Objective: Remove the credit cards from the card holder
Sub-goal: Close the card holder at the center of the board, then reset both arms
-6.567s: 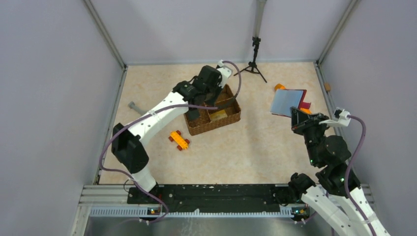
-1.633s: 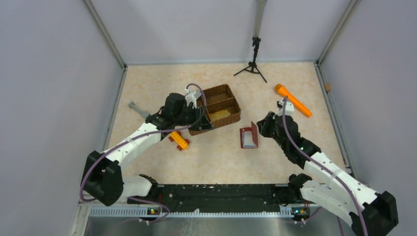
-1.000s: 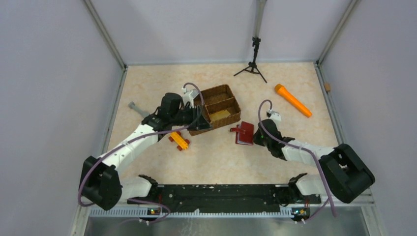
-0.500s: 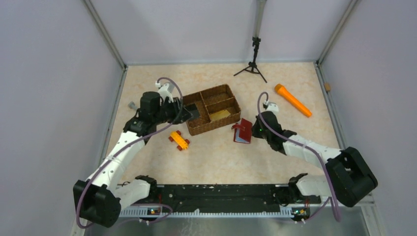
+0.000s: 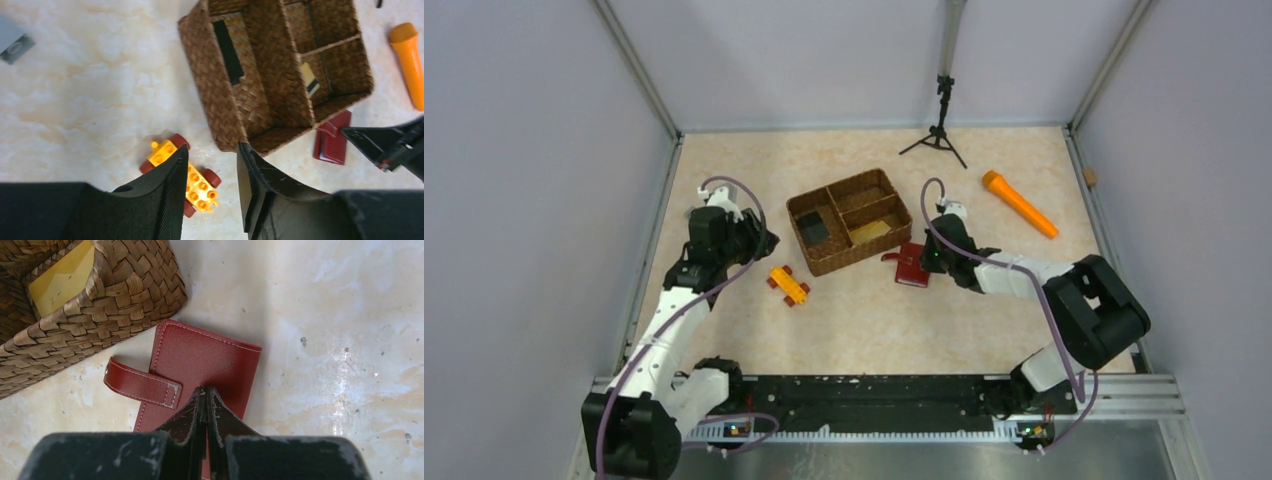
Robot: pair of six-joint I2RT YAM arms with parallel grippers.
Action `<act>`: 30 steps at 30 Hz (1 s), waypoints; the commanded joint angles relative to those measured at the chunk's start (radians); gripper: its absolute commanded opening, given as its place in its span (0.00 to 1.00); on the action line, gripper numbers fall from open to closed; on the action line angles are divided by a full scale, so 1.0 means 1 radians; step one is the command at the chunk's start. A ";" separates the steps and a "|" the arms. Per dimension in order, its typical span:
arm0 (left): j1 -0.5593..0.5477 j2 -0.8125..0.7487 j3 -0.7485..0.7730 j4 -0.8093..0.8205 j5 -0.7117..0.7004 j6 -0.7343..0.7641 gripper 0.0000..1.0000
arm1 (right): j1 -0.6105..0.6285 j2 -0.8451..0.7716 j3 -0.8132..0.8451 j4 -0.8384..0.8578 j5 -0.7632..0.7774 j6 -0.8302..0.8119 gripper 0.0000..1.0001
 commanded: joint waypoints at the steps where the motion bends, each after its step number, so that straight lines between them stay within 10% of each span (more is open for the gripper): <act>1: 0.009 -0.052 -0.051 0.102 -0.134 0.018 0.48 | -0.003 -0.076 0.028 -0.062 0.004 -0.046 0.00; 6: 0.010 -0.095 -0.105 0.171 -0.247 0.064 0.68 | -0.004 -0.226 0.059 -0.114 0.091 -0.104 0.00; 9: 0.010 -0.129 -0.143 0.222 -0.256 0.063 0.98 | -0.009 -0.307 0.025 -0.097 0.207 -0.104 0.00; 15: 0.009 -0.203 -0.215 0.334 -0.310 0.113 0.99 | -0.024 -0.444 -0.054 -0.022 0.431 -0.154 0.01; 21: 0.009 -0.195 -0.330 0.564 -0.404 0.203 0.99 | -0.083 -0.531 -0.122 0.068 0.617 -0.207 0.83; 30: 0.012 0.074 -0.379 0.892 -0.535 0.339 0.99 | -0.209 -0.469 -0.465 0.770 0.513 -0.559 0.89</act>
